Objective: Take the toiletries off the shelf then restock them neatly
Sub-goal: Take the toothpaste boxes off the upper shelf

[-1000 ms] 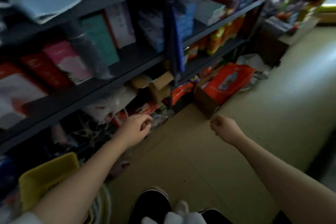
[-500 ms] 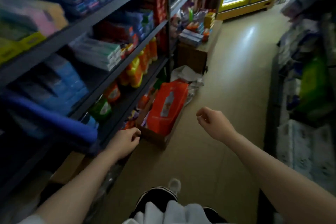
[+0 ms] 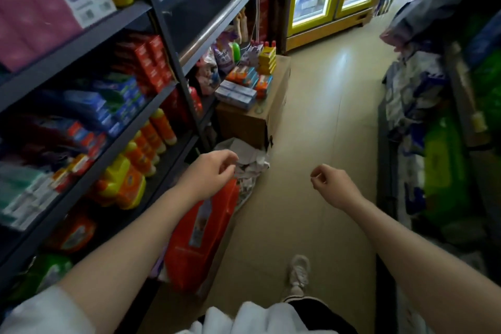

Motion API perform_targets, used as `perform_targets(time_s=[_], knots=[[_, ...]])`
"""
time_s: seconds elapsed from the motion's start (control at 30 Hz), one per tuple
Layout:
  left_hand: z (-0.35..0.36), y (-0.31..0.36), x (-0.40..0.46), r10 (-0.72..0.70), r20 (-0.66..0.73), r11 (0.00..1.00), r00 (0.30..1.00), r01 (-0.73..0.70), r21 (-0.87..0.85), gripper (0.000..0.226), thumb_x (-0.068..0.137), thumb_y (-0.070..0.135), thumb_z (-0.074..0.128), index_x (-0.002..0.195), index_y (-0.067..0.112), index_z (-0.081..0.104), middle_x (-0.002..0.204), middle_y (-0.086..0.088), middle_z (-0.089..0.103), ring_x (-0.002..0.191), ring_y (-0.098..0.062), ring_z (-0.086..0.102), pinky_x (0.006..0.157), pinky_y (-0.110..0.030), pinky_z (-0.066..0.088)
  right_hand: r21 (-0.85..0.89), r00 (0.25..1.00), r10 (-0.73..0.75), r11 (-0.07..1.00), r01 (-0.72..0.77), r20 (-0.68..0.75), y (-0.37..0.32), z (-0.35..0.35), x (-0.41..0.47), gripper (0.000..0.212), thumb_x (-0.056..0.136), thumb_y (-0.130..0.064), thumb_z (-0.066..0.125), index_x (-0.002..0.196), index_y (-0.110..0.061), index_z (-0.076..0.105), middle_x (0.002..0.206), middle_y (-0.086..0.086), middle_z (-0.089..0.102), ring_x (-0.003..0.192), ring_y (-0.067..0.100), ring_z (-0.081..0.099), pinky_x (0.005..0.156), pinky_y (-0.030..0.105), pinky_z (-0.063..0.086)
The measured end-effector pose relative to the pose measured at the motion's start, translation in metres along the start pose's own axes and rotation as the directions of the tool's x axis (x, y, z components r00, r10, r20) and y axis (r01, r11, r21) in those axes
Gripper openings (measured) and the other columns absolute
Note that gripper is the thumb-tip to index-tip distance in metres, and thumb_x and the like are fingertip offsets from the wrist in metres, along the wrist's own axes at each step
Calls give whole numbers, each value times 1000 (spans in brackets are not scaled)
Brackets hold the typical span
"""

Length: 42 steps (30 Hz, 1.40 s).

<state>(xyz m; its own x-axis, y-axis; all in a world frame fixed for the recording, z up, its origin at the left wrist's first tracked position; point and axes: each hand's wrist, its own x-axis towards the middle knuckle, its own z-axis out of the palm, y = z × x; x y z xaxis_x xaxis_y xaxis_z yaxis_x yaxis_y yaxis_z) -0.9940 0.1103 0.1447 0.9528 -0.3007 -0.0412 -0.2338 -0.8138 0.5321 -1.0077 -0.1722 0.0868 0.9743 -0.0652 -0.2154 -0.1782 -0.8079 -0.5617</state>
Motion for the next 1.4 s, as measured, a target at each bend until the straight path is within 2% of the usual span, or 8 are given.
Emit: perform_targets(time_s=[0.2,0.63,0.8,0.97,1.07,1.17,1.3,1.4], knots=[[12,15,130,-96,44,995,994,95,29,26,94,22,50,118,18,58,105,1,62,87,-13,57,76,-28,47,-63,993,-44,997,51,114,16,-63,131,14,90,-24,51,99,-18,61,87,-2,65,84,20,62,76,34,52],[-12,-76,345,-419,29,908,907,420,-11,26,94,24,50,118,20,57,98,6,59,87,-12,57,73,-25,47,-85,906,-362,918,387,218,-87,-114,417,18,91,-24,51,104,-15,58,92,5,67,86,24,61,73,34,49],[-51,-102,418,-485,-77,875,871,483,-44,24,91,22,54,115,19,60,100,3,62,93,-14,58,85,-28,46,-79,873,-415,891,447,256,-127,-122,518,18,91,-24,52,106,-14,58,86,-2,56,76,16,52,65,26,40],[-82,-113,457,-555,-222,832,802,536,-141,22,92,22,53,113,22,60,104,4,61,92,-12,57,79,-27,47,-103,819,-434,859,502,374,-154,-106,601,22,92,-23,51,108,-10,58,88,2,59,83,21,58,68,26,42],[-90,-119,469,-602,-327,798,729,569,-201,20,91,18,54,110,19,61,101,4,59,88,-11,58,75,-24,44,-127,740,-446,809,574,504,-180,-81,642,23,93,-23,49,110,-11,57,100,8,64,86,21,58,68,27,42],[-92,-120,472,-671,-420,737,611,615,-281,20,90,15,56,109,15,62,96,2,60,86,-16,60,77,-30,50,-101,605,-508,709,698,613,-213,-55,665,26,92,-24,48,116,-12,54,106,11,63,92,25,59,74,33,48],[-87,-115,469,-769,-484,610,418,706,-360,20,89,12,57,108,9,64,92,-1,61,81,-20,61,75,-28,48,57,355,-603,556,829,714,-261,-30,672,29,93,-24,47,118,-10,53,115,12,57,107,30,55,89,41,47],[-78,-119,464,-818,-499,510,285,762,-400,20,88,11,58,107,11,64,92,-2,65,81,-20,63,74,-31,50,160,162,-690,378,912,705,-303,-4,671,26,94,-20,44,115,-8,54,116,15,55,107,32,53,87,41,46]])
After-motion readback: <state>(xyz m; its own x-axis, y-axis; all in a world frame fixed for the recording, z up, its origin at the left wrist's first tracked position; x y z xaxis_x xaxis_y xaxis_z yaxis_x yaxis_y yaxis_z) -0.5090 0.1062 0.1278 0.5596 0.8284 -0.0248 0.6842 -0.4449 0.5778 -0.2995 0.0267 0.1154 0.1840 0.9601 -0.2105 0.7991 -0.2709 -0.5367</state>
